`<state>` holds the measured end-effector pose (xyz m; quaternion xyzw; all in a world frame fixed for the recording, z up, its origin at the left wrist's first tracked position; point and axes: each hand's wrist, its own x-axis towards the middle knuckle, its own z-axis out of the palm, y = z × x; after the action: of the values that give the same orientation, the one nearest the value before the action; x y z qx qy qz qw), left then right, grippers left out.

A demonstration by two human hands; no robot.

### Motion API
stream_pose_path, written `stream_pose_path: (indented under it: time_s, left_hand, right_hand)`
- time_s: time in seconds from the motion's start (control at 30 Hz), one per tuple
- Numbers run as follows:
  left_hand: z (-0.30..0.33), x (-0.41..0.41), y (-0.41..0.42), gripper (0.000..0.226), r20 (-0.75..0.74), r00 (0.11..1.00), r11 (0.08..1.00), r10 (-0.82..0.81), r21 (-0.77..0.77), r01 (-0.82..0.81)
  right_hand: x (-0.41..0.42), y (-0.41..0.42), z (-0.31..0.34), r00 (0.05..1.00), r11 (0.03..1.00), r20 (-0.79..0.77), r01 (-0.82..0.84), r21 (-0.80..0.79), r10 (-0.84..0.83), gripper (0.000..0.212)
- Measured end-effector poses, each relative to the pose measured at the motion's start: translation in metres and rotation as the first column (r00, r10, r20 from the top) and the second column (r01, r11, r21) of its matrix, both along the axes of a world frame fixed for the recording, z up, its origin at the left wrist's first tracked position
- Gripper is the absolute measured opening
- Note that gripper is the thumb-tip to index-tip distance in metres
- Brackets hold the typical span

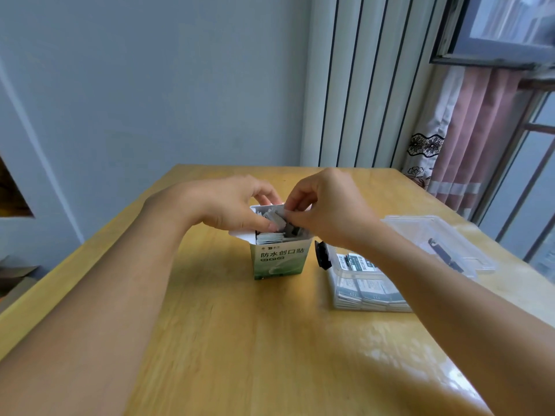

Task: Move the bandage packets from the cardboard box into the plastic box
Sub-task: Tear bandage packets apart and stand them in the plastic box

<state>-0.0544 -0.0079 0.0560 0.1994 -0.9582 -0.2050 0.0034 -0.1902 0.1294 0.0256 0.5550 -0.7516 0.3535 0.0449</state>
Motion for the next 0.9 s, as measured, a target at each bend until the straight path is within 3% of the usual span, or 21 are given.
stream_pose_path:
  time_s: [0.3, 0.4, 0.43, 0.53, 0.67, 0.73, 0.8, 0.9]
  left_hand:
    - [-0.001, 0.004, -0.012, 0.040, 0.034, 0.996, 0.997, 0.077, -0.024, -0.076]
    - [0.004, 0.006, -0.014, 0.047, -0.078, 0.987, 0.986, 0.140, -0.079, -0.146]
    - [0.008, 0.004, -0.012, 0.051, -0.178, 0.972, 0.987, 0.152, -0.027, -0.159]
    - [0.020, -0.005, 0.013, 0.059, -0.433, 0.873, 0.932, 0.223, 0.357, -0.061]
    - [0.013, -0.021, 0.048, 0.066, -0.409, 0.900, 0.929, 0.152, 0.369, 0.011]
    - [0.009, -0.026, 0.060, 0.064, -0.391, 0.899, 0.836, 0.197, 0.545, 0.053]
    - [0.009, -0.028, 0.071, 0.061, -0.353, 0.908, 0.649, 0.227, 0.750, 0.129]
    - [0.004, -0.032, 0.079, 0.063, -0.322, 0.916, 0.466, 0.239, 0.866, 0.183]
  right_hand:
    - [-0.023, 0.026, 0.049, 0.931, 0.978, 0.363, 0.041, -0.207, 0.037, 0.011]
    - [-0.033, 0.039, 0.059, 0.859, 0.982, 0.497, -0.034, -0.187, 0.124, 0.012]
    - [-0.036, 0.042, 0.061, 0.837, 0.983, 0.525, -0.075, -0.170, 0.155, 0.012]
    - [-0.042, 0.048, 0.065, 0.789, 0.973, 0.569, -0.170, -0.159, 0.231, 0.014]
    - [-0.042, 0.049, 0.064, 0.825, 0.971, 0.512, -0.198, -0.135, 0.240, 0.016]
    - [-0.041, 0.047, 0.062, 0.842, 0.972, 0.487, -0.190, -0.138, 0.234, 0.013]
    - [-0.040, 0.047, 0.062, 0.872, 0.976, 0.442, -0.162, -0.146, 0.211, 0.015]
    - [-0.037, 0.045, 0.063, 0.912, 0.969, 0.359, -0.126, -0.211, 0.197, 0.024]
